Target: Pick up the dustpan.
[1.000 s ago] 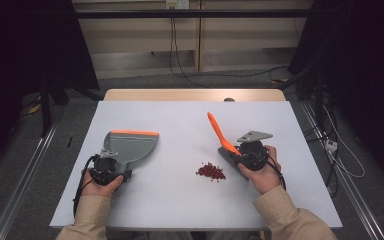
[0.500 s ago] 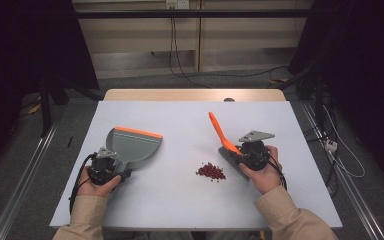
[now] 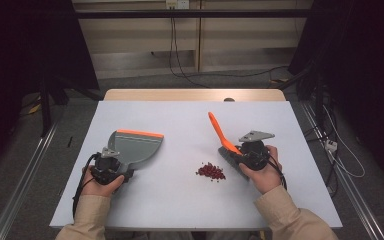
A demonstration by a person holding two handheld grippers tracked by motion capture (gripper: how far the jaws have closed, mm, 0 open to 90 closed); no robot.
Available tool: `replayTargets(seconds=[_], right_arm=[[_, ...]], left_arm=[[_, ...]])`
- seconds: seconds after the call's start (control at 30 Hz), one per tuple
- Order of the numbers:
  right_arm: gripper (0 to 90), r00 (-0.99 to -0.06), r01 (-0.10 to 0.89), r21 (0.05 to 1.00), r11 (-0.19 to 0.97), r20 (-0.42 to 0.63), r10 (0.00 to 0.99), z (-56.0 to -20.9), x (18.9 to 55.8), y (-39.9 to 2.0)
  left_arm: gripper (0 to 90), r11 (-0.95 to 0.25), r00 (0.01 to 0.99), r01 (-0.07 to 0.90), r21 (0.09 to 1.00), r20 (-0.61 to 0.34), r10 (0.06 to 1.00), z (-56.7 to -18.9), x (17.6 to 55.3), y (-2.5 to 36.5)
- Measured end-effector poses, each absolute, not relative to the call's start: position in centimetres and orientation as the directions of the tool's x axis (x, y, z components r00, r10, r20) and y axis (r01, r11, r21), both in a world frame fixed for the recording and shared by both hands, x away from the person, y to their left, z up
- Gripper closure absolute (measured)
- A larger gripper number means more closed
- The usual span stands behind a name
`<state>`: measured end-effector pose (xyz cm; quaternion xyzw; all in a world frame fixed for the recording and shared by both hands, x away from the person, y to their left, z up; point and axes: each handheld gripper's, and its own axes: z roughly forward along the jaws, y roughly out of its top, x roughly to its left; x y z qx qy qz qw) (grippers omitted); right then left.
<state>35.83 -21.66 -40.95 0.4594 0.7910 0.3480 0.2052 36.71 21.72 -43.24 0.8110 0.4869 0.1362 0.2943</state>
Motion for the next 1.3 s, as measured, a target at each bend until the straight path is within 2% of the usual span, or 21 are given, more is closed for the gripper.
replayTargets(seconds=[0.07,0.3,0.33,0.37,0.43,0.83,0.93,1.3], right_arm=[[70.5,-0.494,0.583,0.74,0.336,-0.006,0.87,-41.0,35.8,-21.7],[70.5,-0.491,0.583,0.739,0.338,-0.011,0.871,-41.0,35.8,-21.6],[70.5,-0.492,0.581,0.74,0.34,-0.013,0.87,-41.0,35.8,-21.5],[70.5,-0.492,0.58,0.74,0.34,-0.014,0.87,-41.0,35.8,-21.5],[70.5,-0.493,0.58,0.741,0.339,-0.013,0.87,-41.0,35.7,-21.5],[70.5,-0.488,0.582,0.744,0.328,-0.004,0.873,-41.0,35.7,-21.8],[70.5,-0.483,0.585,0.744,0.323,0.0,0.876,-41.0,35.8,-21.9],[71.0,-0.477,0.591,0.746,0.307,0.016,0.879,-41.0,36.0,-22.2]], left_arm=[[39.9,-0.334,0.466,0.713,0.616,-0.06,0.883,-43.0,36.9,21.6],[39.9,-0.348,0.435,0.74,0.575,-0.015,0.9,-43.5,37.8,20.5],[46.1,-0.356,0.443,0.735,0.577,-0.011,0.897,-43.6,37.8,20.4],[57.8,-0.368,0.45,0.732,0.574,-0.001,0.893,-43.6,37.9,20.4],[62.7,-0.382,0.459,0.729,0.568,0.009,0.888,-43.6,38.0,20.6],[63.6,-0.396,0.549,0.676,0.621,-0.066,0.833,-41.8,37.2,21.8],[63.6,-0.414,0.596,0.654,0.634,-0.094,0.797,-41.1,36.8,21.9],[63.6,-0.512,0.727,0.568,0.644,-0.102,0.679,-40.3,34.9,21.5]])
